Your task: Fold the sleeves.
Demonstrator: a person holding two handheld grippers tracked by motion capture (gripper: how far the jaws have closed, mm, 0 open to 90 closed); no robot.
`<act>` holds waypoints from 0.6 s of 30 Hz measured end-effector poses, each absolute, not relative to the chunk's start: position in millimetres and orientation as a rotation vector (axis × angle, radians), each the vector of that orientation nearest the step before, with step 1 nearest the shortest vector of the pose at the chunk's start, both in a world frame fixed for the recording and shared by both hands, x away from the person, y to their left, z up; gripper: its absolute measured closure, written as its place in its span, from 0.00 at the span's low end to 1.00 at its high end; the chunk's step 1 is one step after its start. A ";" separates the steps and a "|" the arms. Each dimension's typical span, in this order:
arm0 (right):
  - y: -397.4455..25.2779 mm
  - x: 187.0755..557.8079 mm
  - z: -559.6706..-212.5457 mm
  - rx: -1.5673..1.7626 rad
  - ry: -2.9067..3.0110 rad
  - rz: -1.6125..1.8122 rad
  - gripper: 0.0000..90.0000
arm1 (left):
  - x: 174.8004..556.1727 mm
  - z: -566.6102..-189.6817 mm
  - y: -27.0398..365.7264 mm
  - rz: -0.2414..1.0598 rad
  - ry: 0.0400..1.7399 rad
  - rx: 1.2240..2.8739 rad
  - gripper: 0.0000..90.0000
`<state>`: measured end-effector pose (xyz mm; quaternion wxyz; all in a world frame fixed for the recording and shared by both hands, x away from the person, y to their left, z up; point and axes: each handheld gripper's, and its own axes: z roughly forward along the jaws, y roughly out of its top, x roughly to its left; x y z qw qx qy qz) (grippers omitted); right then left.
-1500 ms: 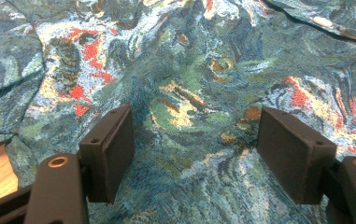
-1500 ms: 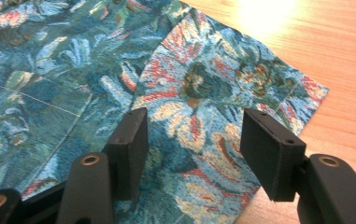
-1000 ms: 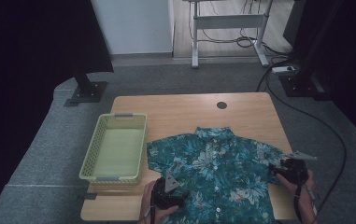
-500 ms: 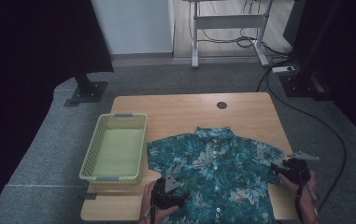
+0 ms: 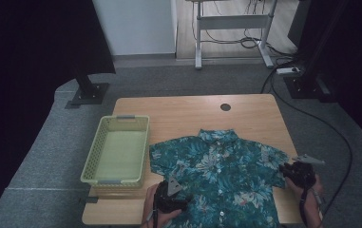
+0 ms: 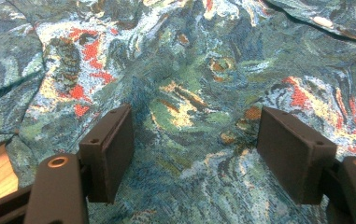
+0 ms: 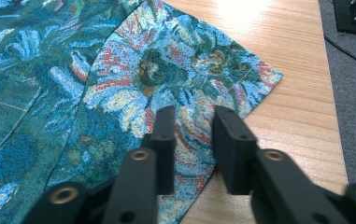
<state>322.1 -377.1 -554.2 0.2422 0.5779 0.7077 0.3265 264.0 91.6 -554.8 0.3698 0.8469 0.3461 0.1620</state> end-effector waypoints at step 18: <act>-378.1 321.7 -555.0 1.593 1.930 0.938 0.97 | 263.9 -554.8 91.5 0.417 0.888 2.173 0.30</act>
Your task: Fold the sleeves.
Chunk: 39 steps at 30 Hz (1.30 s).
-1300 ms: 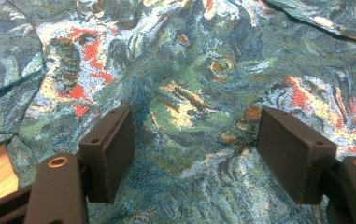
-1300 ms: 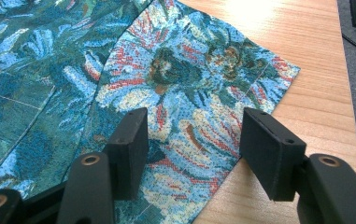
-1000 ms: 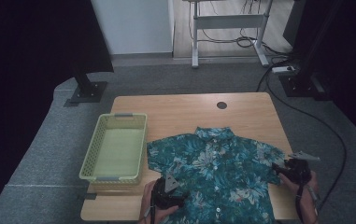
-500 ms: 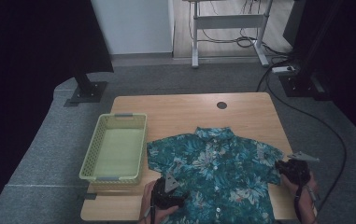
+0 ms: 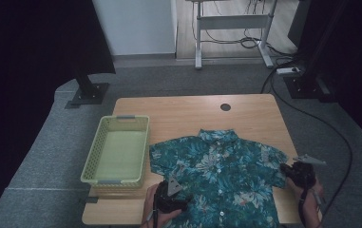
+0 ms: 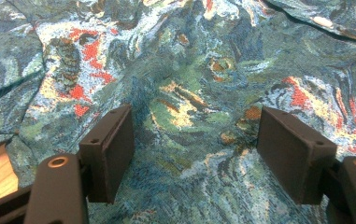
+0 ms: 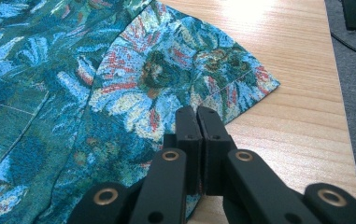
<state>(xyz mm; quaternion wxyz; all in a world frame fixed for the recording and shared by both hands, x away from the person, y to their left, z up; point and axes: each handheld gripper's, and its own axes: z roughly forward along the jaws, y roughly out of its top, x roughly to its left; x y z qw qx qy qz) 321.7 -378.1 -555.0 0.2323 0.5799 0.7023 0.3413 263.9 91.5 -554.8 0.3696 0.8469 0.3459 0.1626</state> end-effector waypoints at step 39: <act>-345.0 313.2 -517.5 1.436 1.913 1.022 0.97 | 263.8 -554.8 91.4 0.419 0.887 2.174 0.30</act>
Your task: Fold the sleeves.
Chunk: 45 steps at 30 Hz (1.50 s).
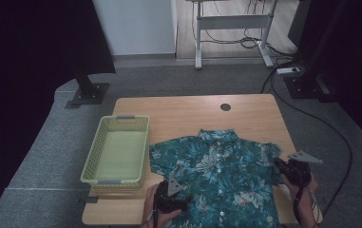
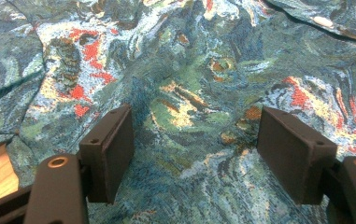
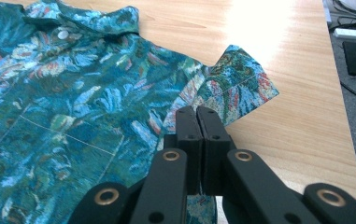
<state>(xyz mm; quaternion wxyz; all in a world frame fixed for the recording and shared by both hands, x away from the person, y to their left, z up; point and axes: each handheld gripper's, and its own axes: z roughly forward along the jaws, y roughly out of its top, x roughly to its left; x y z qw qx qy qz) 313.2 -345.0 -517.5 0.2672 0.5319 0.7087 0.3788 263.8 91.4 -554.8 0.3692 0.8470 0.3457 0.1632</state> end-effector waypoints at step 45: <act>-292.7 333.9 -524.8 1.386 2.015 0.975 0.97 | 263.6 -554.8 91.3 0.423 0.886 2.174 0.30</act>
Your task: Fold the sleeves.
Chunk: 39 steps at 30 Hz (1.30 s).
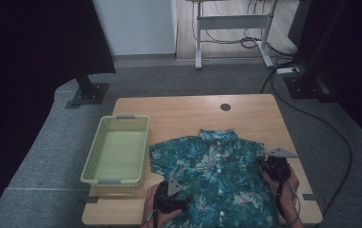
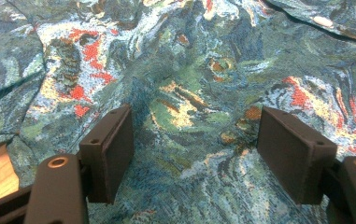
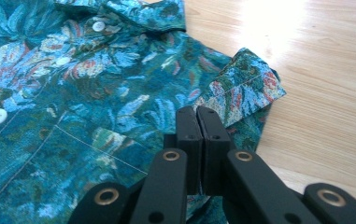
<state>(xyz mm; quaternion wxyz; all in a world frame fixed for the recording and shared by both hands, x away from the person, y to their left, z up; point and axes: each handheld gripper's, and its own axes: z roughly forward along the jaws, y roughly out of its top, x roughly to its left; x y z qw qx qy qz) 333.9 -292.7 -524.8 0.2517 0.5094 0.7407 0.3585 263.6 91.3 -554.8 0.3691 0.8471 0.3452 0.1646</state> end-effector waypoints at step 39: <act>-277.9 319.7 -530.8 1.354 2.094 1.084 0.70 | 263.7 -554.8 91.4 0.420 0.887 2.174 0.30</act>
